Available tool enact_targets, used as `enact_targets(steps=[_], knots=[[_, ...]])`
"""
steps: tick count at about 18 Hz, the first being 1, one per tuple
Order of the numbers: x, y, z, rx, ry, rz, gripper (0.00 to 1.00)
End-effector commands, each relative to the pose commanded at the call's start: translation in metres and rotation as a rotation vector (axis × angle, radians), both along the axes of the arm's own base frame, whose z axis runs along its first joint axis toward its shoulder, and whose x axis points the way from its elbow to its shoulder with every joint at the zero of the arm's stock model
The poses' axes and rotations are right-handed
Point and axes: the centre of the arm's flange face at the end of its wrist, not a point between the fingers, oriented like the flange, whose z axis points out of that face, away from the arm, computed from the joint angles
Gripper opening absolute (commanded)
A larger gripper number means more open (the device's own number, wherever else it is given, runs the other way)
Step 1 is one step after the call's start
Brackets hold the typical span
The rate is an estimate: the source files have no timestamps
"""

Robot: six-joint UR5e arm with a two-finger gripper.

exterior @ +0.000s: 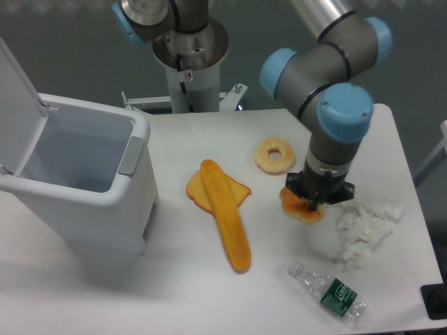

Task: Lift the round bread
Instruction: 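Lift the held bun up and carry it toward the tissue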

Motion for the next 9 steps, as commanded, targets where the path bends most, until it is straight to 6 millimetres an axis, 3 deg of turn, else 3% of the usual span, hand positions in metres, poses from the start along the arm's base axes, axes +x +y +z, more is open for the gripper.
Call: enact_targets(steps=[4, 9], knots=[[-0.013, -0.016, 0.029, -0.014, -0.03, -0.054, 0.0], [-0.006, -0.056, 0.067, -0.032, -0.042, -0.178, 0.0]])
